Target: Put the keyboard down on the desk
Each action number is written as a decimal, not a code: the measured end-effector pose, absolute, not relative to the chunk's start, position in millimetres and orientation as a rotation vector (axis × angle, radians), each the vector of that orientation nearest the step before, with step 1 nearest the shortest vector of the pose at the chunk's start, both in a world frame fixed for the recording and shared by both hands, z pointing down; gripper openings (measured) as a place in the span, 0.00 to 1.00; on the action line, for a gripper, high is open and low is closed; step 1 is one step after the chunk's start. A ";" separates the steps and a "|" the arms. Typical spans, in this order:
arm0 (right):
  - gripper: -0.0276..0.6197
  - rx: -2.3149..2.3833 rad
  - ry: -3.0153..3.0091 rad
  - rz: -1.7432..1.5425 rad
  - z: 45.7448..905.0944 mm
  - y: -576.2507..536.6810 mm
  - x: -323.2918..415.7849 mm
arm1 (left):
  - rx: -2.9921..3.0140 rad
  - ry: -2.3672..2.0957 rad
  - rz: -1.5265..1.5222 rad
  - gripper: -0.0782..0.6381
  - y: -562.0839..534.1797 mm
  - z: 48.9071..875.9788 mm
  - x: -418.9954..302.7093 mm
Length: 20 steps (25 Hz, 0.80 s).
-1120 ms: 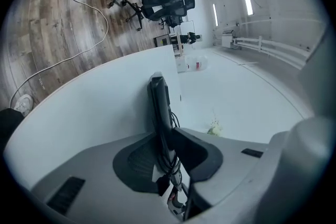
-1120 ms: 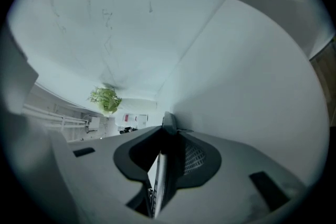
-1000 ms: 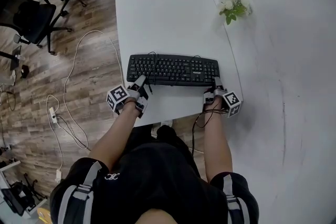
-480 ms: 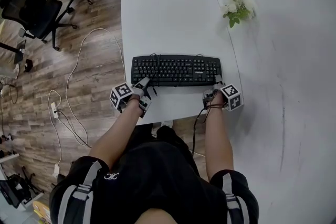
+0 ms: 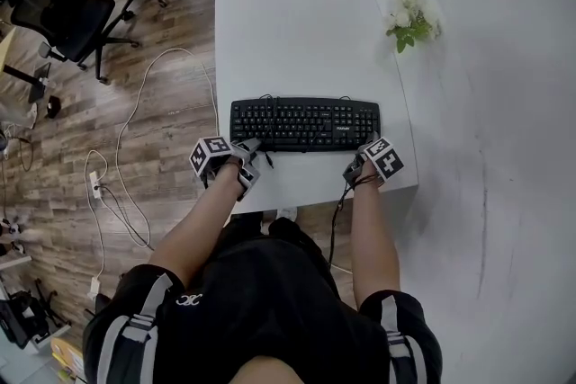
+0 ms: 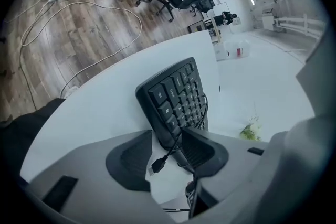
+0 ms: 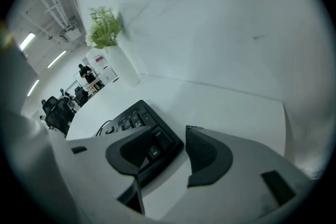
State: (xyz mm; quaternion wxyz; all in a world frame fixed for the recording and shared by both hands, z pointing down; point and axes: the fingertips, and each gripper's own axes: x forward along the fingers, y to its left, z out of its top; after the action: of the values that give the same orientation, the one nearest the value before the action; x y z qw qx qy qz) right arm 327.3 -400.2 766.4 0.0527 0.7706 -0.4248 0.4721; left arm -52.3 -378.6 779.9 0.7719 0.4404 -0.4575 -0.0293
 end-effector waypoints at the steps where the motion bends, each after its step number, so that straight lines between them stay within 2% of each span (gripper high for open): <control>1: 0.37 2.332 -1.296 1.401 765.2 -400.3 327.6 | 0.945 -0.979 -0.075 0.37 -376.4 778.2 -52.9; 2: 0.37 2.328 -1.301 1.378 764.5 -400.3 328.3 | 0.938 -0.968 -0.085 0.37 -374.9 776.4 -53.3; 4: 0.30 2.337 -1.302 1.331 762.9 -398.3 331.9 | 0.946 -0.962 -0.088 0.26 -373.5 773.6 -54.8; 6: 0.09 2.360 -1.302 1.251 756.1 -393.0 335.8 | 0.974 -0.974 -0.065 0.11 -372.7 769.4 -58.0; 7: 0.05 2.362 -1.319 1.212 750.9 -389.7 335.0 | 0.993 -0.980 -0.057 0.11 -372.4 765.9 -59.6; 14: 0.05 2.244 -1.541 1.038 721.6 -376.0 292.1 | 1.166 -0.990 0.000 0.11 -372.3 739.0 -57.6; 20: 0.05 2.133 -1.843 0.754 662.3 -399.6 242.0 | 1.445 -1.031 0.044 0.11 -391.2 697.2 -54.7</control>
State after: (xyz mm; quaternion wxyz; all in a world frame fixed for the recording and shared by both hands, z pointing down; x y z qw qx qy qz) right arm 242.0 -399.6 662.3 0.1113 0.7264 -0.6277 0.2568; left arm -54.7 -391.2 697.2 0.6309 0.6313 -0.4505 0.0194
